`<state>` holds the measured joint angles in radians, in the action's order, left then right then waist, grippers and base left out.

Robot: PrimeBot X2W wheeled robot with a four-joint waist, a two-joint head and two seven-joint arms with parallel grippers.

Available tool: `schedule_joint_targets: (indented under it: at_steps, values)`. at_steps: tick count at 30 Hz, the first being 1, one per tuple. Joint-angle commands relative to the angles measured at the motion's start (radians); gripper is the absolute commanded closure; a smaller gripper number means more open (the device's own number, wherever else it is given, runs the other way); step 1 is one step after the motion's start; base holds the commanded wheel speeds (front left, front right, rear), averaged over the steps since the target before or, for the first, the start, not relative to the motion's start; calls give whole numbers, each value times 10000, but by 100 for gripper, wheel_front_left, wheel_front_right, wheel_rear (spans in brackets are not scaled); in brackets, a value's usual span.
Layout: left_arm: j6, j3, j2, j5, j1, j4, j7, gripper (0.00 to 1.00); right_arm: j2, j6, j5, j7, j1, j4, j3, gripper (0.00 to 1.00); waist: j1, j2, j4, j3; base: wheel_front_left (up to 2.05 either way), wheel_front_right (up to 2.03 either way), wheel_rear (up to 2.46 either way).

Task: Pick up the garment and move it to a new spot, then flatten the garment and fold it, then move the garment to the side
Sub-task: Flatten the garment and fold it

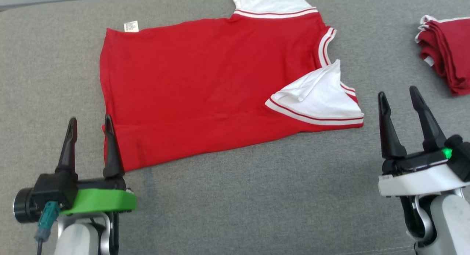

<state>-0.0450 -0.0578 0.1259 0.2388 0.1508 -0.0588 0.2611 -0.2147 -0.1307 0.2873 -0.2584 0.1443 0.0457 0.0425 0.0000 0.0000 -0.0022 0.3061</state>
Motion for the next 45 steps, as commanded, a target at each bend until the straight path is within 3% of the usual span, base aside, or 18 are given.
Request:
schedule_joint_targets:
  at_steps: [1,9,22,30,39,40,41,42,43,44,45]
  values:
    - [-64,61,25,-47,-283,22,41,0,88,0,-105,-6,-291,158,-36,0,0,0,-221,-304,0,0,0]
    - [-194,-40,42,-72,-913,85,-3,0,326,0,-162,281,-992,648,-132,0,0,0,-282,-581,0,0,0]
    - [-233,-126,170,73,-760,-66,-437,0,257,0,-93,595,-886,596,-150,0,0,0,-249,-323,0,0,0]
    - [-146,-153,31,536,-390,-1008,-1103,0,-38,0,228,784,-304,-894,-27,0,0,0,1,580,0,0,0]
    - [248,-272,-155,1201,98,-2160,-1633,0,-340,0,791,636,1252,-3499,889,0,0,0,252,1168,0,0,0]
    - [315,-347,-198,1316,115,-2261,-1788,3,-359,0,909,624,1461,-3800,1036,0,0,0,274,1187,0,0,0]
    - [418,-377,-219,1425,152,-2328,-1890,38,-360,0,1014,667,1599,-4028,1155,0,0,0,285,1205,0,0,0]
    - [516,-428,-233,1533,186,-2392,-2013,65,-391,0,1127,682,1759,-4294,1306,0,0,0,296,1225,0,0,0]
    - [579,-460,-220,1569,216,-2432,-2075,100,-391,0,1231,734,1863,-4486,1434,60,0,0,305,1234,0,0,0]
    - [658,-497,-217,1626,244,-2445,-2127,100,-403,0,1330,769,1961,-4696,1569,100,0,0,314,1236,0,0,0]
    - [720,-513,-219,1689,254,-2447,-2167,100,-406,0,1427,735,2034,-4818,1648,100,0,0,319,1231,0,0,0]
